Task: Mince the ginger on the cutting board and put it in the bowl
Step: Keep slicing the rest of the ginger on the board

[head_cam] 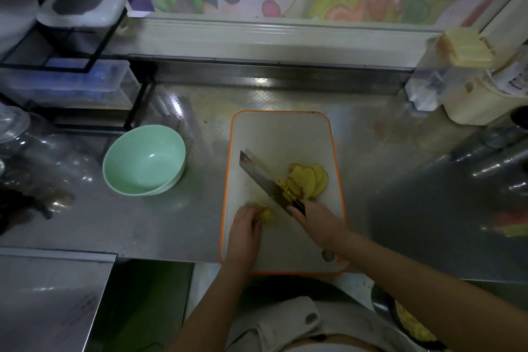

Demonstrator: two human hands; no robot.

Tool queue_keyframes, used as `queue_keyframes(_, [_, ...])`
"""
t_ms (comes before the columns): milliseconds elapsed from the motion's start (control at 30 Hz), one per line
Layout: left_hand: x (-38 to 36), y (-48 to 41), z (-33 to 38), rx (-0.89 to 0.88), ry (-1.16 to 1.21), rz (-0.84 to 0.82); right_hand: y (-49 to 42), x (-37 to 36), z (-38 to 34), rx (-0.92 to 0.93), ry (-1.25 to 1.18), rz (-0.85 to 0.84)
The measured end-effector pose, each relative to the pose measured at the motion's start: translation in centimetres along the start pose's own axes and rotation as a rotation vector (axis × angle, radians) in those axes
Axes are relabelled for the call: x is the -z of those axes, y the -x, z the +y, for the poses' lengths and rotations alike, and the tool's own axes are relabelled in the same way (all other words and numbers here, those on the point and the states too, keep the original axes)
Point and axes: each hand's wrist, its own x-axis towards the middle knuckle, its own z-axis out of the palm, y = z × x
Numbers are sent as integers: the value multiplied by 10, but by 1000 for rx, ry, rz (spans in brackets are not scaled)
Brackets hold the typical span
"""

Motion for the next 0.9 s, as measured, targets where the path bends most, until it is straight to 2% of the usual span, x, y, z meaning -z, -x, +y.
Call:
queue_keyframes(333, [-1, 3, 4, -13, 35, 76, 23, -8, -5, 16, -59, -18])
queue_keyframes(900, [-4, 4, -2, -19, 38, 79, 29, -7, -15, -21, -84, -61])
